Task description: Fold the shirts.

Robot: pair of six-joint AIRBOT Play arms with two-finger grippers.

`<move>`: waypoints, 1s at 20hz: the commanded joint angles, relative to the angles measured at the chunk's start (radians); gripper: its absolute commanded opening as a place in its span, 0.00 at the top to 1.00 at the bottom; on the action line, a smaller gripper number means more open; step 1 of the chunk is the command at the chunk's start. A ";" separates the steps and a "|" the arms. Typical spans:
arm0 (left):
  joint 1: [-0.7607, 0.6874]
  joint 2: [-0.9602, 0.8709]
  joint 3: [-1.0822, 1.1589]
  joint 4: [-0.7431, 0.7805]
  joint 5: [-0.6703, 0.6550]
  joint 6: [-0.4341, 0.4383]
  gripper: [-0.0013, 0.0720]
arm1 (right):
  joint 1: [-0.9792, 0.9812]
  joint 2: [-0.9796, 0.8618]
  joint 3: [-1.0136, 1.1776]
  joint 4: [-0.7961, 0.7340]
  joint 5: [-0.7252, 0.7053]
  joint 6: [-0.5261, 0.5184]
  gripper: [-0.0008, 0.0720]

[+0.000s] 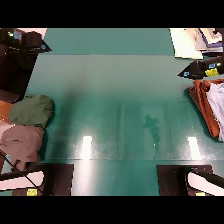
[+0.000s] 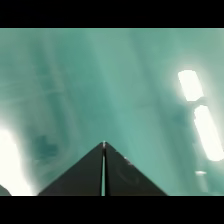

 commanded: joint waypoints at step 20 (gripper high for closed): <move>0.220 0.078 -0.863 0.486 0.270 -0.126 0.94 | 0.001 -0.001 0.001 0.002 -0.002 0.001 0.97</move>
